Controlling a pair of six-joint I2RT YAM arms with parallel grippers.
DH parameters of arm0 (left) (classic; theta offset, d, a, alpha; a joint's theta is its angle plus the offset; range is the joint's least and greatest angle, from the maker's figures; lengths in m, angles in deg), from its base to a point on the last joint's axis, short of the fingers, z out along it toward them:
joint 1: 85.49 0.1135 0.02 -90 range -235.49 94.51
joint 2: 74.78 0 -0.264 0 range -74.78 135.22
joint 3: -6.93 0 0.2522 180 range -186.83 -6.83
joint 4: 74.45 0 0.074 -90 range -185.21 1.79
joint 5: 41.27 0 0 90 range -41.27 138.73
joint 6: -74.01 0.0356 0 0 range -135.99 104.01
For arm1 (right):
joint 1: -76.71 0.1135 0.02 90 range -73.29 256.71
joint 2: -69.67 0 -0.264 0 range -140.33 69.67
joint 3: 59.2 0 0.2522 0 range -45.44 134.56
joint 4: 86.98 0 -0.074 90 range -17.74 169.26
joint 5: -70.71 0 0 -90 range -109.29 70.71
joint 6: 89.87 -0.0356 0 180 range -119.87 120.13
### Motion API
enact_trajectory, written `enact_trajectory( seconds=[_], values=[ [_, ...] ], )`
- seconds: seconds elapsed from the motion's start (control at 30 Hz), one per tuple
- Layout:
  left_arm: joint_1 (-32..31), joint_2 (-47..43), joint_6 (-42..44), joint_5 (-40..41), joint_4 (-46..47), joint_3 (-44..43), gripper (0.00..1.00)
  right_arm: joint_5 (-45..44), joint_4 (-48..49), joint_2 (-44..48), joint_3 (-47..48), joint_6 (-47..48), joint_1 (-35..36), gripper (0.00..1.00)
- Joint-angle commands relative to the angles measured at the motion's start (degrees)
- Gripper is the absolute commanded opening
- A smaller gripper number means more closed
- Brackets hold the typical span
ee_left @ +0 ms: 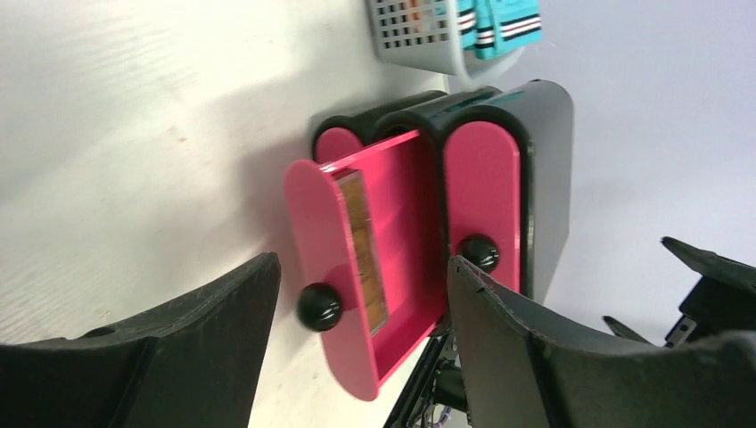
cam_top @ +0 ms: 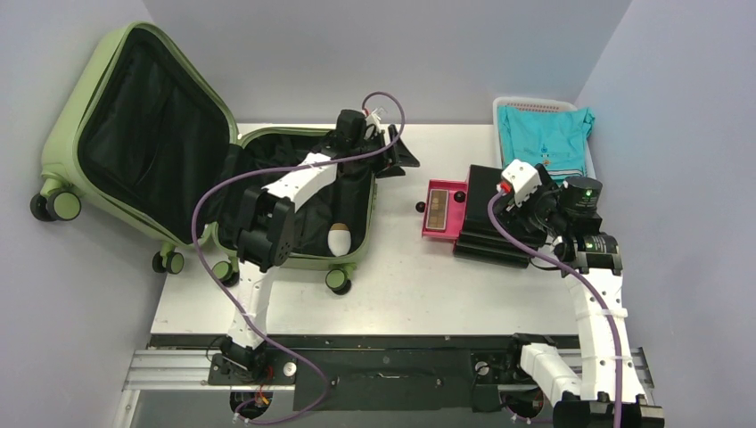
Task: Open, take out, and arrange the luggage
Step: Close the drawer of the storage box.
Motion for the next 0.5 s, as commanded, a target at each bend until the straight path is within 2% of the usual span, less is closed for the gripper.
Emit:
enact_trajectory(
  seconds=[0.0,0.23,0.47],
  values=[
    [1.4,0.3,0.2,-1.7,5.7,2.4,0.64,-2.0,5.5,-0.3,1.3,-7.5,-0.3,0.76],
    [0.4,4.5,-7.3,-7.8,18.6,5.9,0.59,-9.8,8.2,-0.3,1.3,-11.6,-1.6,0.77],
    [-1.2,7.0,-10.4,-8.3,23.7,7.3,0.54,-11.5,11.0,0.1,-0.5,-13.2,-2.9,0.78]
  ],
)
